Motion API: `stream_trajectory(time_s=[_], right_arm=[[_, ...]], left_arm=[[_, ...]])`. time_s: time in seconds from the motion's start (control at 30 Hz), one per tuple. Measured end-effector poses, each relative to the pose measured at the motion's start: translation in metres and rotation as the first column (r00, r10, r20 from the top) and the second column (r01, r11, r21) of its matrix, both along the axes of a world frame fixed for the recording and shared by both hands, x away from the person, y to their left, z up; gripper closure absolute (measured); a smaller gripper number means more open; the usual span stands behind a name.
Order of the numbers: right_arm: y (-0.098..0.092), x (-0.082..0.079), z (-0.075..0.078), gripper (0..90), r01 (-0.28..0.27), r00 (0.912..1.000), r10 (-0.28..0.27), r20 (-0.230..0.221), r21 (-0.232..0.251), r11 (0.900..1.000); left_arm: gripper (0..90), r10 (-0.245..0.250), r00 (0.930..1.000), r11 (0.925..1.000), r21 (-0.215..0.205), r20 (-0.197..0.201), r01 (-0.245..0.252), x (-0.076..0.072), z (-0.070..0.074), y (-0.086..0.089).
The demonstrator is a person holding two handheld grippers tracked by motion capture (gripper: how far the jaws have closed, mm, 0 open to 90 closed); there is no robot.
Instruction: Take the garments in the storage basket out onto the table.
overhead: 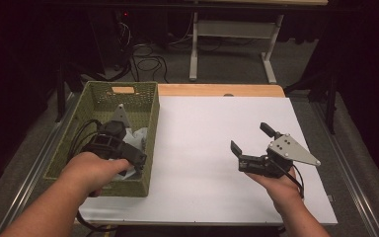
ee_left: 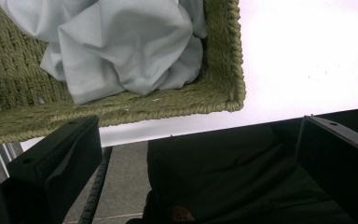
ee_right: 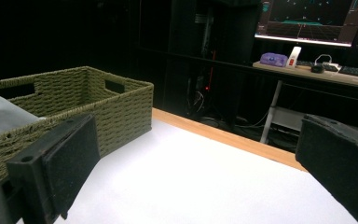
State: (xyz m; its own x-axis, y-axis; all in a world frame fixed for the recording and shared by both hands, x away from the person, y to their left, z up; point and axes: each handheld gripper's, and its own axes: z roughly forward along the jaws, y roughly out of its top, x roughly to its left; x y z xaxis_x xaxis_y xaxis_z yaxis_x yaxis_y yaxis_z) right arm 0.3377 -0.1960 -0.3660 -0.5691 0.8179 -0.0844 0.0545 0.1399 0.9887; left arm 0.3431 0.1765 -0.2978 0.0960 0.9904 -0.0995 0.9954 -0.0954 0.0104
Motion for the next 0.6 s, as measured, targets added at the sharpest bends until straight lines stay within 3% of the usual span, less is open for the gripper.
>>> stream_trajectory(time_s=[0.23, 0.6], right_arm=[[0.0012, -0.0012, 0.0000, 0.6, 0.001, 1.0000, -0.001, 0.000, -0.003, 1.000], [0.0009, -0.0002, -0.0009, 0.6, 0.007, 1.0000, -0.007, -0.002, -0.010, 1.000]], left_arm=[[1.0, 0.002, 1.0000, 1.0000, -0.005, 0.009, -0.002, -0.0004, 0.0018, 0.0003], [1.3, 0.006, 1.0000, 0.9999, -0.011, -0.004, -0.006, 0.0017, -0.0065, 0.0036]])
